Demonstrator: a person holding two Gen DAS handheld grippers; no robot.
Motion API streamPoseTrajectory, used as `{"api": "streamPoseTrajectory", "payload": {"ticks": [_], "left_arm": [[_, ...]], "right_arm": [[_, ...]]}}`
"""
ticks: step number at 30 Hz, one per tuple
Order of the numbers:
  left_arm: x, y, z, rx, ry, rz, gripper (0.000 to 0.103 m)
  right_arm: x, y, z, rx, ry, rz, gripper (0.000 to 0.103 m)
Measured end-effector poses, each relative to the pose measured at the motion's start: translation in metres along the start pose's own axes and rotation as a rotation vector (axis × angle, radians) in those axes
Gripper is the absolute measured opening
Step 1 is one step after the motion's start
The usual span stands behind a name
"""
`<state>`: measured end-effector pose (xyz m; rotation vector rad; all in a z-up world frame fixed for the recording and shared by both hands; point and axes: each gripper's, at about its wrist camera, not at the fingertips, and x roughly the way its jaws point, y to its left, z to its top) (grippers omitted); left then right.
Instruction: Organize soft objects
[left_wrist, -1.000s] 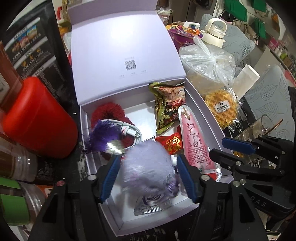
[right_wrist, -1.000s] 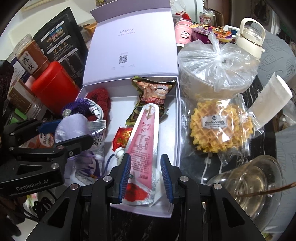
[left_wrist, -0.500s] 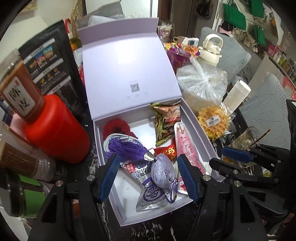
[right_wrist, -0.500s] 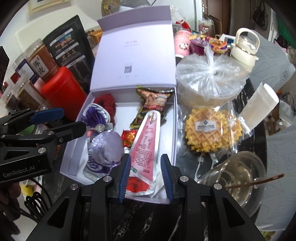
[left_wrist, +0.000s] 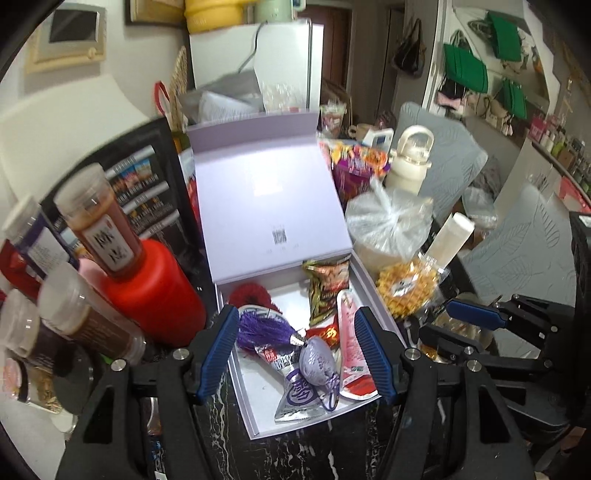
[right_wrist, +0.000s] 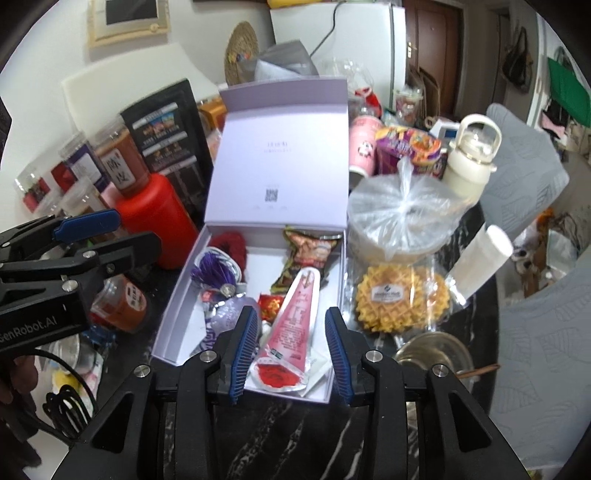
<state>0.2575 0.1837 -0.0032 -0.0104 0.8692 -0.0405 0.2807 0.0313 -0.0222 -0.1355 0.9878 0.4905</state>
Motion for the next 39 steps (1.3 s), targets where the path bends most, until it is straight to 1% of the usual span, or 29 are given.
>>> {"api": "streamPoseTrajectory", "payload": {"ticks": [5,8,10,14,15,16,17,19,21,25,28,32,36,39], "left_arm": [[-0.034,-0.007,0.005,-0.003,-0.065,0.018,0.064],[-0.056,-0.009,0.005,-0.019,-0.101,0.002,0.064],[-0.068,-0.011,0.005,-0.031,-0.124,0.002,0.064],[-0.086,-0.016,0.002,-0.044,-0.141,0.013,0.064],[-0.091,-0.017,0.002,-0.049,-0.145,0.015,0.067],[-0.095,-0.019,0.000,-0.054,-0.151,0.019,0.075],[-0.101,-0.020,-0.002,-0.059,-0.165,0.027,0.079],[-0.114,-0.023,-0.006,-0.065,-0.195,0.045,0.081],[-0.121,-0.027,-0.010,-0.066,-0.195,0.051,0.081],[-0.137,-0.034,-0.020,-0.079,-0.198,0.072,0.081],[-0.151,-0.042,-0.032,-0.088,-0.205,0.086,0.082],[-0.166,-0.053,-0.048,-0.096,-0.207,0.110,0.083],[-0.178,-0.065,-0.066,-0.109,-0.221,0.130,0.092],[-0.183,-0.077,-0.079,-0.110,-0.209,0.145,0.092]], "right_arm": [[-0.028,0.004,0.002,-0.016,-0.045,-0.008,0.041],[-0.047,0.007,0.002,-0.021,-0.075,-0.014,0.053],[-0.060,0.008,0.002,-0.023,-0.101,-0.013,0.055],[-0.082,0.009,-0.001,-0.031,-0.135,-0.024,0.066],[-0.087,0.010,-0.002,-0.032,-0.142,-0.028,0.068],[-0.093,0.010,-0.003,-0.034,-0.150,-0.032,0.069],[-0.098,0.010,-0.005,-0.035,-0.156,-0.034,0.070],[-0.109,0.010,-0.008,-0.039,-0.168,-0.039,0.072],[-0.121,0.011,-0.012,-0.043,-0.183,-0.047,0.076],[-0.143,0.011,-0.022,-0.061,-0.209,-0.049,0.078],[-0.156,0.012,-0.029,-0.074,-0.223,-0.047,0.083],[-0.175,0.011,-0.042,-0.082,-0.241,-0.034,0.083],[-0.189,0.010,-0.057,-0.092,-0.247,-0.028,0.085],[-0.200,0.007,-0.070,-0.098,-0.248,-0.027,0.085]]}}
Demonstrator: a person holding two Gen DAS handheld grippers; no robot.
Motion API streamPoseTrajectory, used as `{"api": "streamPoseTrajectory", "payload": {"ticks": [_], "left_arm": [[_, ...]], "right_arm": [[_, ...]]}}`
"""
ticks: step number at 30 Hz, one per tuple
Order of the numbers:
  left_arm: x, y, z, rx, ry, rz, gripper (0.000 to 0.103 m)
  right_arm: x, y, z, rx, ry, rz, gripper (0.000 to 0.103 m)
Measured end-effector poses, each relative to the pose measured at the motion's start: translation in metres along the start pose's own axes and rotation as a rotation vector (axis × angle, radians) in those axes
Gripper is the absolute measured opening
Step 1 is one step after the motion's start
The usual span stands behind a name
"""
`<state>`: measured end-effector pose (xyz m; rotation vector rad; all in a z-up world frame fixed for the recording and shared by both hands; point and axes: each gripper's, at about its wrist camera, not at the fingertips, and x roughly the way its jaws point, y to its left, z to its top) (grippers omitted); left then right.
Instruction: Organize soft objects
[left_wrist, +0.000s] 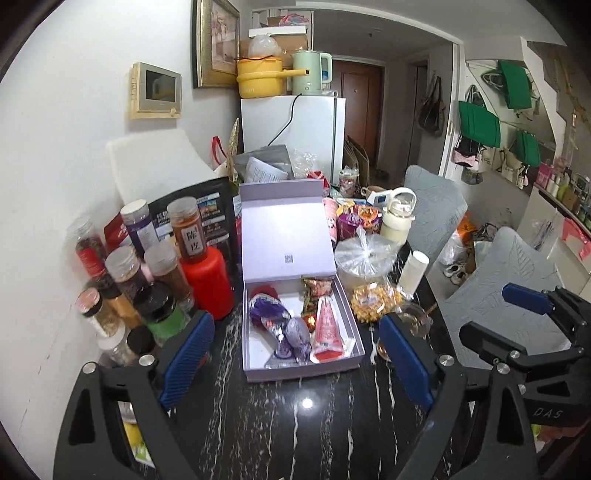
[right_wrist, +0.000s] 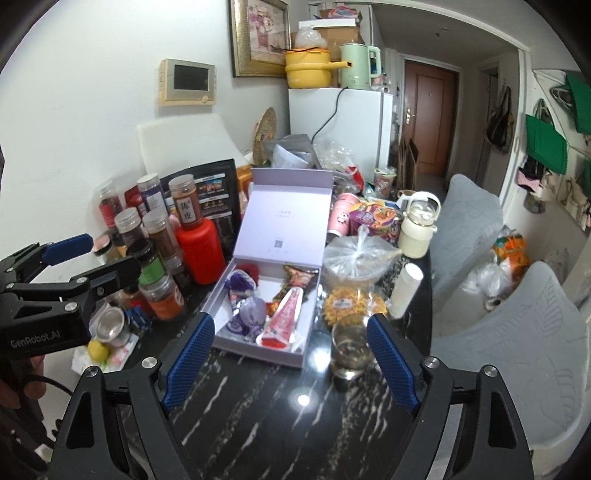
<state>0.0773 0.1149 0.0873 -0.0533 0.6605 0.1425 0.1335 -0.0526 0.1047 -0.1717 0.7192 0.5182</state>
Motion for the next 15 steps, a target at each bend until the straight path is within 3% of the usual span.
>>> {"api": "streamPoseTrajectory", "payload": {"ticks": [15], "left_arm": [[-0.023,-0.025,-0.042,-0.038,0.051,0.023,0.092]], "right_arm": [[-0.029,-0.015,-0.055,0.015,0.053,0.025,0.086]]}}
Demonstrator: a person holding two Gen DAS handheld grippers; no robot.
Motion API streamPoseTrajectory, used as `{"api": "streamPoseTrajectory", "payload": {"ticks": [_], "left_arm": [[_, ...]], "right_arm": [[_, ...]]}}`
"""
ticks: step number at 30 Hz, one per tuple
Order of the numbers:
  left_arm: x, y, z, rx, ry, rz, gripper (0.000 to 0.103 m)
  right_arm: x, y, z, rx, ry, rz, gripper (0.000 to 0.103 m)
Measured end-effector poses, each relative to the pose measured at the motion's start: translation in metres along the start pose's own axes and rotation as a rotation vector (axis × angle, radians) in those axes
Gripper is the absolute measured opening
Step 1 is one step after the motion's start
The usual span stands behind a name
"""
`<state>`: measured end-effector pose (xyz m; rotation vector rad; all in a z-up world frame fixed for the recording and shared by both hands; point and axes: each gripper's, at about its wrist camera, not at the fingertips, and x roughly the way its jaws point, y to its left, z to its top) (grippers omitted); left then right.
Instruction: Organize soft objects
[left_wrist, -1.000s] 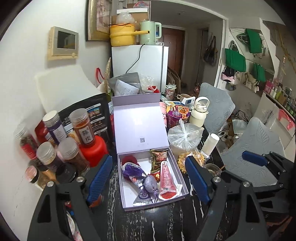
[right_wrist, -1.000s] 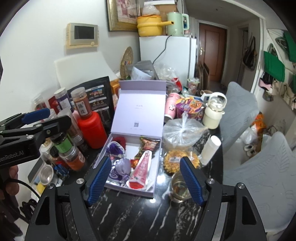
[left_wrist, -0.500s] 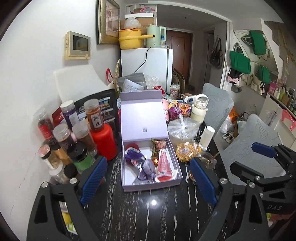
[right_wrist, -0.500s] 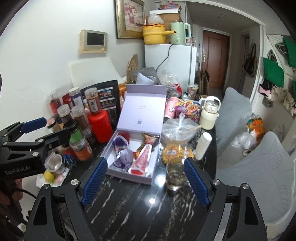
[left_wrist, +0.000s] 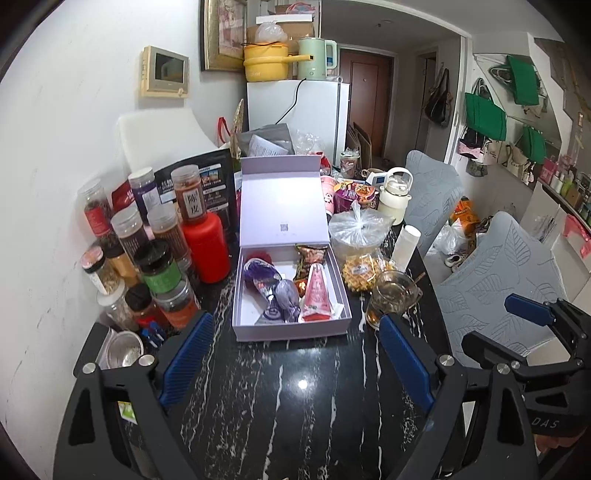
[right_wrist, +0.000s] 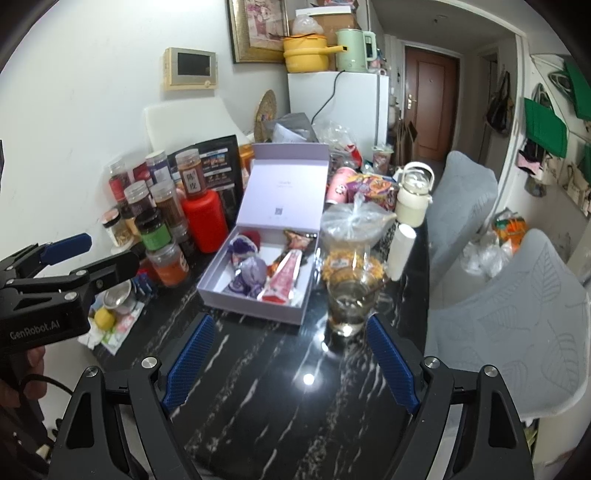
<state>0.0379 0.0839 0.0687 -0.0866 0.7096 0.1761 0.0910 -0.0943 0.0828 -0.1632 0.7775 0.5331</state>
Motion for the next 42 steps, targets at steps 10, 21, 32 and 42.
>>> {"api": "streamPoseTrajectory", "payload": {"ticks": [10,21,32,42], "left_arm": [[0.000,-0.009,-0.018,-0.003,0.037,0.002,0.092],[-0.004,-0.011,-0.021,-0.010,0.039,-0.009,0.092],[-0.006,-0.017,-0.023,-0.001,0.036,-0.012,0.092],[-0.006,-0.022,-0.021,0.012,0.036,-0.014,0.092]], "right_arm": [[-0.002,-0.005,-0.022,0.030,0.031,0.022,0.086],[-0.005,-0.005,-0.025,0.025,0.023,0.020,0.086],[-0.006,-0.006,-0.024,0.023,0.024,0.019,0.086],[-0.009,-0.008,-0.025,0.024,0.021,0.015,0.086]]}}
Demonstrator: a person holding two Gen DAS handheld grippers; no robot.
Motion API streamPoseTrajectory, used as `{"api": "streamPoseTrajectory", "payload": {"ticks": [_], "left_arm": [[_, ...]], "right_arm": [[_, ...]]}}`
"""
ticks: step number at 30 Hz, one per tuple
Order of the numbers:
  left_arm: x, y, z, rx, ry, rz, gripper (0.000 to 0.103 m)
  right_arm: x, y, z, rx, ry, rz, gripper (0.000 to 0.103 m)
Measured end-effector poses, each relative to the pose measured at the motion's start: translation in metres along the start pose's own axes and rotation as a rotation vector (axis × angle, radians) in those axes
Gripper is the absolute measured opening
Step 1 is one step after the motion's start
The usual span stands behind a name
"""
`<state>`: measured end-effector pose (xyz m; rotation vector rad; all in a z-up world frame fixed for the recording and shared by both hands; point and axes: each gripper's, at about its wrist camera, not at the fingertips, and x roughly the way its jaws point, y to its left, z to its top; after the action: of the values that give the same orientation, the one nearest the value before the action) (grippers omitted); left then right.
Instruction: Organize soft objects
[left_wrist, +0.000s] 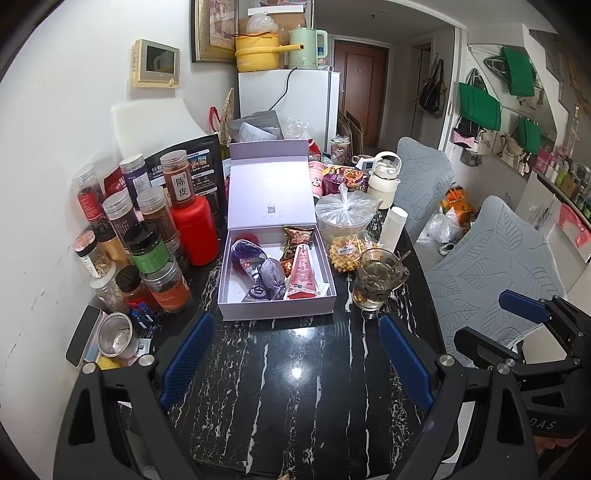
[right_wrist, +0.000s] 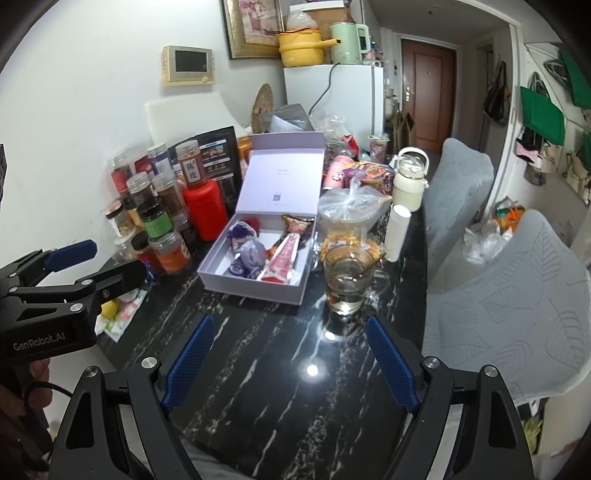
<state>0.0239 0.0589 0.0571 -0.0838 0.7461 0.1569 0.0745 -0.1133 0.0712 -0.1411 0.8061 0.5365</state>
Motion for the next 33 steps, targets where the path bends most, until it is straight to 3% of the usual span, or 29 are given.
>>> {"api": "streamPoseTrajectory", "payload": {"ticks": [33], "left_arm": [[0.001,-0.005,0.000,0.002,0.000,0.018,0.092]], "right_arm": [[-0.003,-0.010,-0.007,0.016,0.004,-0.018,0.086]]}}
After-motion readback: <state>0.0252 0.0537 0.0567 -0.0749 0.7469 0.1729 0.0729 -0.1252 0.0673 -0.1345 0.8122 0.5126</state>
